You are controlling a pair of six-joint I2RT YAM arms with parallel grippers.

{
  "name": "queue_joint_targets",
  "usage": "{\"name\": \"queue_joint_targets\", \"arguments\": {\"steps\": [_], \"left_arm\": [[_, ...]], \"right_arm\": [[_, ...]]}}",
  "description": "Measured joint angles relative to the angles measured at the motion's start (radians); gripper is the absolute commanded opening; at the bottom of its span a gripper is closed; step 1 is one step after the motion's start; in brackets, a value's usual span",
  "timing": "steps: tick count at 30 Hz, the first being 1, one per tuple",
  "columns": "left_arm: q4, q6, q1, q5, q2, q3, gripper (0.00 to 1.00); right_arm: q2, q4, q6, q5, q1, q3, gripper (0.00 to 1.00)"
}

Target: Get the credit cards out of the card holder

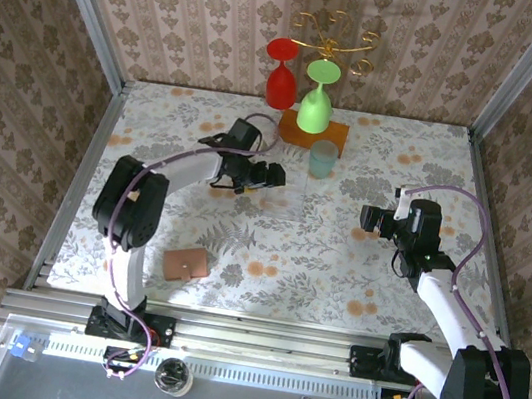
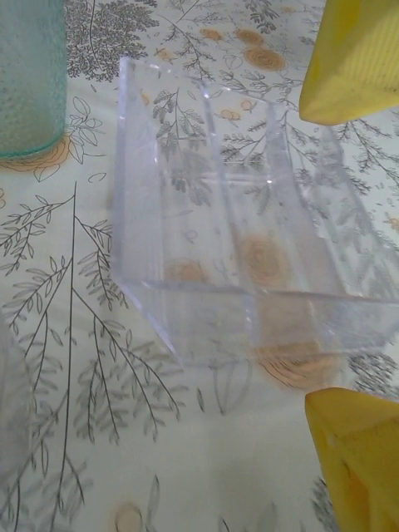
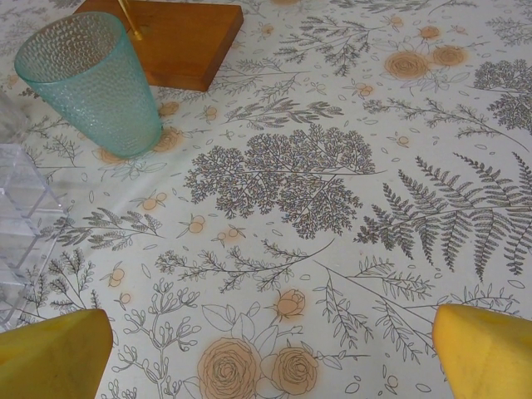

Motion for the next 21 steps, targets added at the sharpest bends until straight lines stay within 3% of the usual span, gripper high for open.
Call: {"name": "queue_joint_targets", "arguments": {"steps": [21], "left_arm": [[-0.169, 0.081, 0.154, -0.117, -0.429, -0.481, 0.91]], "right_arm": [[0.0, -0.004, 0.003, -0.004, 0.0, 0.0, 1.0]]}}
